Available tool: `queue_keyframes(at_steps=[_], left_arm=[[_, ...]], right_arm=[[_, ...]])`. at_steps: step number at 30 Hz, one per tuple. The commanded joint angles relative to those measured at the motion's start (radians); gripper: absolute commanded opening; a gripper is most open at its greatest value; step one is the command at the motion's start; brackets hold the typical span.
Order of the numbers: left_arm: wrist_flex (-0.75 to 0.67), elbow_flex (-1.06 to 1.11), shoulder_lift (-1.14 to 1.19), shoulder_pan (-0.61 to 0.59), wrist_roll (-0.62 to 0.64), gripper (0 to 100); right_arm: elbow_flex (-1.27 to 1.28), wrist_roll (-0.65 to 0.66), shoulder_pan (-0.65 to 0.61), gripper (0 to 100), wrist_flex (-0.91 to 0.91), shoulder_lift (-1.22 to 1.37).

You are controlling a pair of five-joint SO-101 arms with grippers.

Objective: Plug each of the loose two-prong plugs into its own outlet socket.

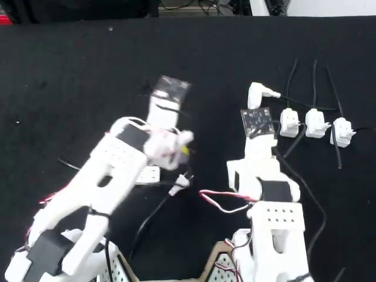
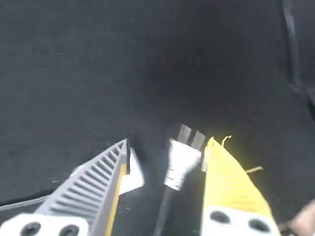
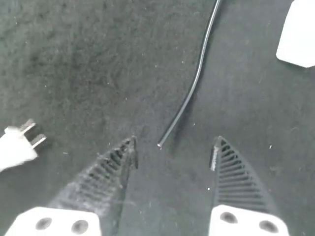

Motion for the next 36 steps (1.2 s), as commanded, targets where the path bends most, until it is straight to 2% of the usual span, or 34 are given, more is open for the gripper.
queue_keyframes(at_steps=[1, 8, 13, 17, 23, 29, 36], left_arm=[[-0.009, -0.062, -0.04, -0.156, 0.014, 25], [0.034, 0.024, -0.04, -0.372, 0.012, 25], [-0.06, 0.145, -0.04, -0.51, 0.02, 25], [-0.172, 0.255, -0.04, -0.527, 0.021, 25], [-0.325, 0.378, -0.04, -0.535, 0.072, 25], [-0.341, 0.389, -0.04, -0.535, 0.124, 25], [-0.354, 0.417, -0.038, -0.535, 0.21, 25]], right_arm=[[0.012, 0.002, -0.038, 22.4, -0.032, -0.051], [0.001, -0.018, -0.338, 22.3, -0.069, -0.002], [0.021, -0.198, -0.545, 22.5, -0.15, 0.114], [0.015, -0.325, -0.678, 22.5, -0.187, 0.234], [-0.065, -0.347, -0.704, 22.5, -0.215, 0.463], [-0.222, -0.404, -0.723, 22.2, -0.173, 0.676], [-0.351, -0.402, -0.792, 22.2, -0.175, 0.832]])
